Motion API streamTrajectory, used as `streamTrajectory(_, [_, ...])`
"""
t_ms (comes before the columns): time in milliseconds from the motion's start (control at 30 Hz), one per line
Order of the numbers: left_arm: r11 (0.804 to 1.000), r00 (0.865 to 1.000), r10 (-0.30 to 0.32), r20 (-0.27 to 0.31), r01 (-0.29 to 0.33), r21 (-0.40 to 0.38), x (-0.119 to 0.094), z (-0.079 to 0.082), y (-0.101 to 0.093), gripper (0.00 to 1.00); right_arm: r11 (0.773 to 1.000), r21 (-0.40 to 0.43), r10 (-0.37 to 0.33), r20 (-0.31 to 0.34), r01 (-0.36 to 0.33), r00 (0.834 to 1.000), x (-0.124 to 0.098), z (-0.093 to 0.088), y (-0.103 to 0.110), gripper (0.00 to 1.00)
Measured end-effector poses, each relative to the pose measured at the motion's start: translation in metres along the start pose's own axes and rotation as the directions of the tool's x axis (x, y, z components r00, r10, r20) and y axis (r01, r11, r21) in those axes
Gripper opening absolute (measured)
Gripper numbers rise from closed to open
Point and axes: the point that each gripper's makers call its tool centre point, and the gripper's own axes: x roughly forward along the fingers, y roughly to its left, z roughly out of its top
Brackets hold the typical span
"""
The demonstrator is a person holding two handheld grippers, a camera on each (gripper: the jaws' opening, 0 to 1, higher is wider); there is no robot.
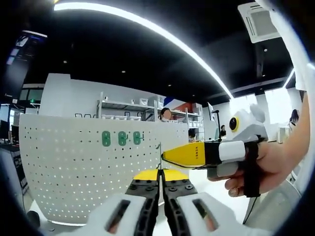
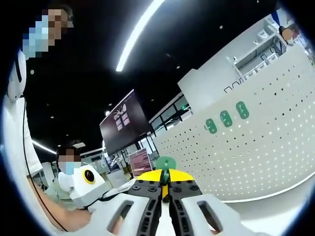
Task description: Insert the hook assembly into the mounting plate slot until the hook locks in place.
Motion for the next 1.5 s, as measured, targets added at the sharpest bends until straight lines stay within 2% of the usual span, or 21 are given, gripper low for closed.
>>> streamTrajectory(67, [1.000,1.000,-0.002,-0.013,0.002,-0.014,0.000,-0.002,0.000,0.05,1.000,0.004,0.007,0.004,-0.007,1.000,0.000,0.001,0.001,0.00])
streamTrajectory(167, [0.999,1.000,0.015,-0.010,-0.015,-0.034,0.000,-0.005,0.005,0.31,1.000,0.011,0.007,0.002,-0.007,1.000,-0.001,0.001,0.000,0.00])
streamTrajectory(233, [0.999,1.000,0.013,-0.019,-0.014,-0.043,0.000,-0.007,0.006,0.37,1.000,0.014,0.008,0.001,-0.008,1.000,-0.001,0.001,0.000,0.00])
streamTrajectory(300, [0.999,0.998,-0.001,-0.057,-0.002,-0.051,0.000,-0.015,0.004,0.39,1.000,0.016,0.009,-0.002,-0.009,1.000,-0.001,0.000,0.000,0.00])
streamTrajectory(367, [0.999,0.998,0.003,-0.057,-0.006,-0.046,0.000,-0.017,0.004,0.45,1.000,0.022,0.009,-0.004,-0.009,1.000,-0.001,-0.001,0.000,0.00])
streamTrajectory(533, [0.998,0.997,0.018,-0.074,-0.022,-0.063,0.001,-0.024,0.006,0.72,0.999,0.034,0.009,-0.010,-0.009,1.000,-0.001,-0.002,-0.001,0.00])
streamTrajectory(600, [0.996,0.996,0.017,-0.086,-0.025,-0.086,0.000,-0.029,0.007,0.73,0.999,0.045,0.006,-0.012,-0.006,1.000,-0.001,-0.002,-0.003,0.00])
streamTrajectory(733, [0.996,0.995,0.031,-0.098,-0.039,-0.082,-0.003,-0.033,0.009,0.75,0.999,0.035,0.006,-0.014,-0.005,1.000,-0.001,-0.002,-0.001,0.00])
streamTrajectory(800, [0.996,0.994,0.033,-0.100,-0.041,-0.078,-0.003,-0.034,0.010,0.74,1.000,0.006,-0.002,-0.017,0.002,1.000,-0.001,-0.002,-0.002,0.00])
streamTrajectory(900, [0.996,0.994,0.032,-0.103,-0.040,-0.080,-0.004,-0.034,0.009,0.74,0.990,-0.141,-0.023,-0.035,0.018,0.999,-0.001,-0.002,-0.003,0.00])
streamTrajectory(967, [0.996,0.994,0.034,-0.108,-0.043,-0.083,-0.004,-0.035,0.010,0.73,0.965,-0.260,-0.053,-0.074,0.032,0.996,-0.001,-0.007,-0.004,0.00])
streamTrajectory(1000, [0.996,0.993,0.034,-0.111,-0.043,-0.078,-0.004,-0.036,0.010,0.73,0.945,-0.327,-0.066,-0.096,0.031,0.993,-0.001,-0.009,-0.005,0.00])
streamTrajectory(1033, [0.997,0.993,0.029,-0.115,-0.037,-0.066,-0.004,-0.036,0.009,0.73,0.935,-0.354,-0.074,-0.108,0.031,0.991,0.000,-0.011,-0.005,0.00])
streamTrajectory(1067, [0.998,0.993,0.027,-0.118,-0.033,-0.056,-0.003,-0.036,0.007,0.73,0.930,-0.366,-0.083,-0.112,0.036,0.990,0.000,-0.012,-0.005,0.00])
streamTrajectory(1100, [0.998,0.993,0.025,-0.118,-0.032,-0.054,-0.003,-0.036,0.007,0.73,0.937,-0.348,-0.075,-0.106,0.034,0.992,0.001,-0.012,-0.003,0.01])
streamTrajectory(1167, [0.998,0.992,0.022,-0.121,-0.030,-0.061,-0.004,-0.037,0.007,0.73,0.913,-0.405,-0.095,-0.116,0.040,0.989,-0.001,-0.011,-0.007,0.01])
streamTrajectory(1233, [0.998,0.992,0.026,-0.125,-0.033,-0.059,-0.005,-0.038,0.008,0.72,0.923,-0.382,-0.088,-0.115,0.038,0.989,0.000,-0.011,-0.007,0.01])
streamTrajectory(1500, [0.997,0.989,0.043,-0.143,-0.052,-0.055,-0.013,-0.043,0.016,0.72,0.922,-0.377,-0.130,-0.102,0.083,0.986,-0.002,-0.004,-0.016,0.01])
